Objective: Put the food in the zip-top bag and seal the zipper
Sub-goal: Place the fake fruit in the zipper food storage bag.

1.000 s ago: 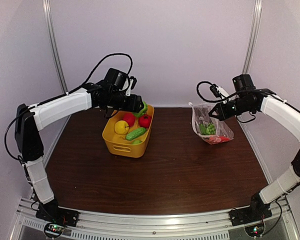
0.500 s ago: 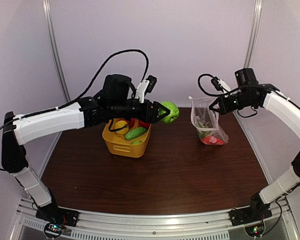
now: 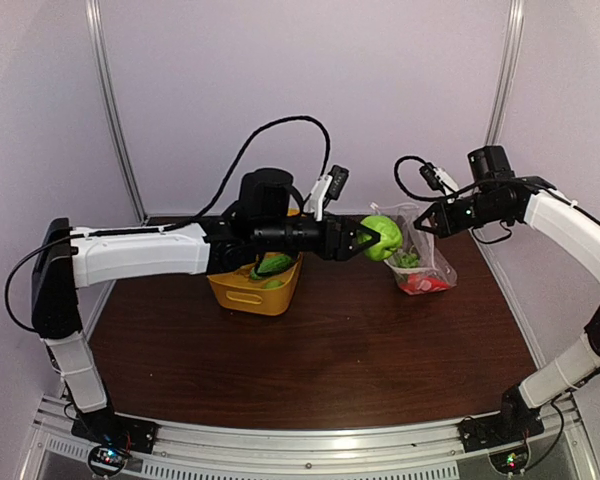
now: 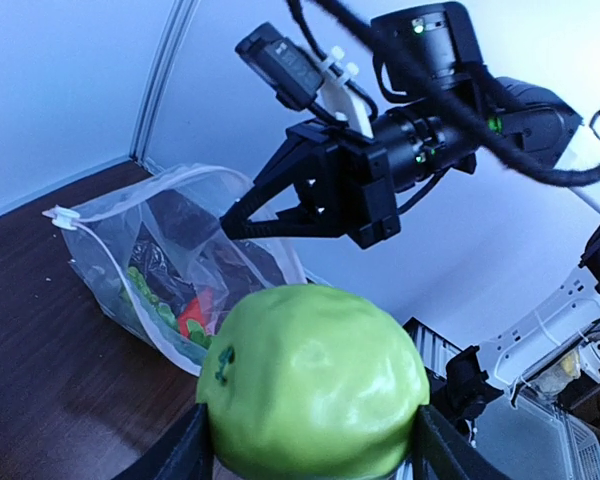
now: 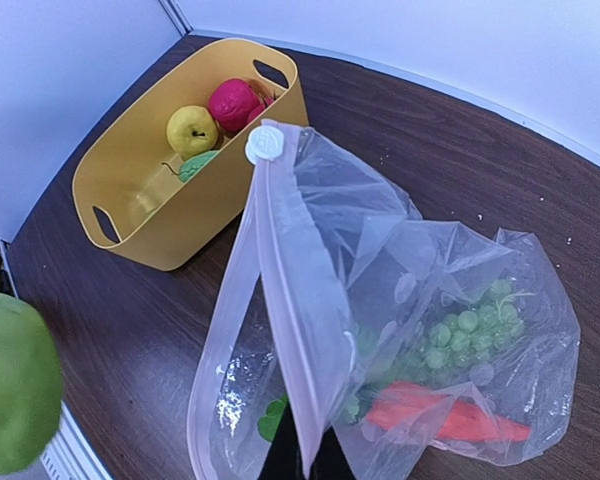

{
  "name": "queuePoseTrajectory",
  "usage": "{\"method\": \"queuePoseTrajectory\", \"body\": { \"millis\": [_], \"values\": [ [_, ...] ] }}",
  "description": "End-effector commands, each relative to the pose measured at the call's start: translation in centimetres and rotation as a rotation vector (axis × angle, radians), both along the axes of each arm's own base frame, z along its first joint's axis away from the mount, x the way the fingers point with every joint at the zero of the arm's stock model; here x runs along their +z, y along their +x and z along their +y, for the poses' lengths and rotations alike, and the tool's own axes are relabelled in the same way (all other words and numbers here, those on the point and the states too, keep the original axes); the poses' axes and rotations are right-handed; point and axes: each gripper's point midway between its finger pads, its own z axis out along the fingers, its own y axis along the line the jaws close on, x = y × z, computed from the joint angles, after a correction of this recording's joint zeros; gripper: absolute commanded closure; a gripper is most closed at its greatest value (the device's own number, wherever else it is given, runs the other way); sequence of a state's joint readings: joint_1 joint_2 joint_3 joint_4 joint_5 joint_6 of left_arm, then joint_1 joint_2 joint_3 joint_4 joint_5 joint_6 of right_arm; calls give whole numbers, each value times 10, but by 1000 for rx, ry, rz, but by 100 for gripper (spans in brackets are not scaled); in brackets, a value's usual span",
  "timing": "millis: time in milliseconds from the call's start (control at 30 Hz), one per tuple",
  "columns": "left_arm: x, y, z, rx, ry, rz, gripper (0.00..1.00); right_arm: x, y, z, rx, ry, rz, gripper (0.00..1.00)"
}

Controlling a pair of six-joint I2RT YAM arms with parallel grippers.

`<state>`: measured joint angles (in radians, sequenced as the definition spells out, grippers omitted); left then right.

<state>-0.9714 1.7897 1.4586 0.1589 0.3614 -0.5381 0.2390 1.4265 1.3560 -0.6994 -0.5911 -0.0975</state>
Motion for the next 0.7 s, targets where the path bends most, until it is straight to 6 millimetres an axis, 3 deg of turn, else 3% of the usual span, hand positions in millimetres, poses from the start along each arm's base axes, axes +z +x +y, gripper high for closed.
{"method": "queuePoseTrajectory", "body": {
  "millis": [0,267,467,667],
  "values": [
    [0,13,-30,-35,-83,14,50,12,-11,14,52,68,-15,100],
    [-23,44,-61,25,-55,62,51,37,-34,28,128,119,-41,100],
    [-46,58,-67,83,18,116,52,43,-48,36,190,145,-38,100],
    [-69,61,-68,108,96,153,52,42,-50,41,210,156,-32,100]
  ]
}}
